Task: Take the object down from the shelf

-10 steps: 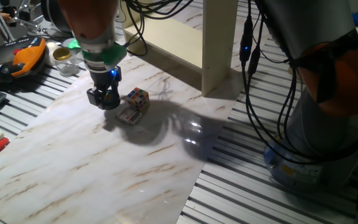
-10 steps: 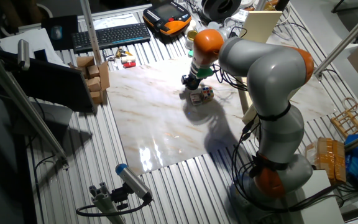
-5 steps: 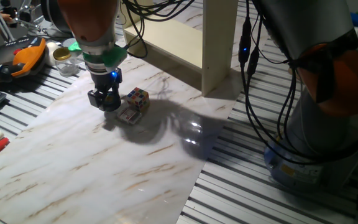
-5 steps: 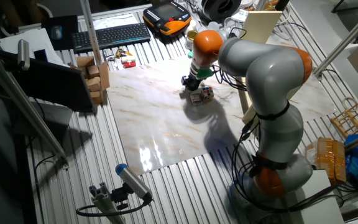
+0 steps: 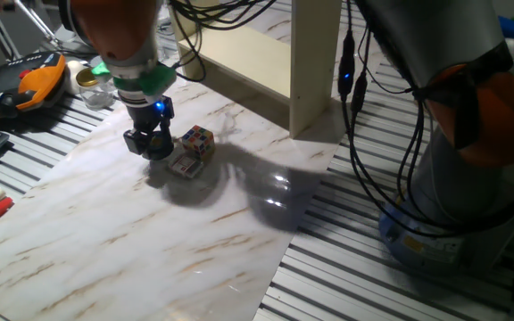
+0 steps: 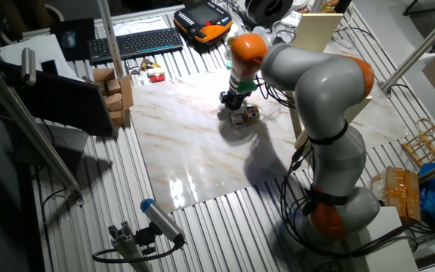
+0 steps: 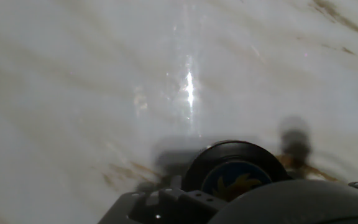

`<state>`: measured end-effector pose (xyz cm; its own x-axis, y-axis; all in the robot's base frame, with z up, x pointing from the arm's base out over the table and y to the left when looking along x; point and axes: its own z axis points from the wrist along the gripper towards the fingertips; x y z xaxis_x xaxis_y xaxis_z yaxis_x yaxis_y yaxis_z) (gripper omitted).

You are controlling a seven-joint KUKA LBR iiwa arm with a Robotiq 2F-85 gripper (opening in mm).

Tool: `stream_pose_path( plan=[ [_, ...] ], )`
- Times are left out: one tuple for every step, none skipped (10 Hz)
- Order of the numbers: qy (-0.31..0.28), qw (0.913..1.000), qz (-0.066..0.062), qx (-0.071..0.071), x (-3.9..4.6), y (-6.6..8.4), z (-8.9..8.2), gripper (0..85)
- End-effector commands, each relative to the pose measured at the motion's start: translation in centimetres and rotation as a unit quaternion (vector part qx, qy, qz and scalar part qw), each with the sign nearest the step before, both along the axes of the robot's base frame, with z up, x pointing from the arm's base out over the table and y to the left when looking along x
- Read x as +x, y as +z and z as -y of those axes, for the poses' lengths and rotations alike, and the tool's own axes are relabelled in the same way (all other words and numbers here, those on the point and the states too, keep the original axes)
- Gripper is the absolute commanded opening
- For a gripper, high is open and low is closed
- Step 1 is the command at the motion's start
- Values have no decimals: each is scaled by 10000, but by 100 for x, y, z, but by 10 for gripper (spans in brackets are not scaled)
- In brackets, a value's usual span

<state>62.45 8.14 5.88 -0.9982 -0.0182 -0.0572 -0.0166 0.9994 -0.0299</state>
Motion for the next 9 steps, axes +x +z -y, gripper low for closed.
stream_pose_path(
  plan=[
    [76,9999,95,-13,1,3,0,0],
    [93,9997,202,62,2,-28,1,0],
    [91,9994,280,192,-6,-187,6,0],
    [113,9992,295,236,-3,-269,1,0],
    [113,9994,234,229,5,-275,-8,0],
    [98,9996,195,177,4,-262,-10,0],
    [83,9996,188,186,4,-271,-4,0],
    [67,9997,173,187,4,-267,-6,0],
    [90,9997,157,185,9,-265,-9,0]
  ],
)
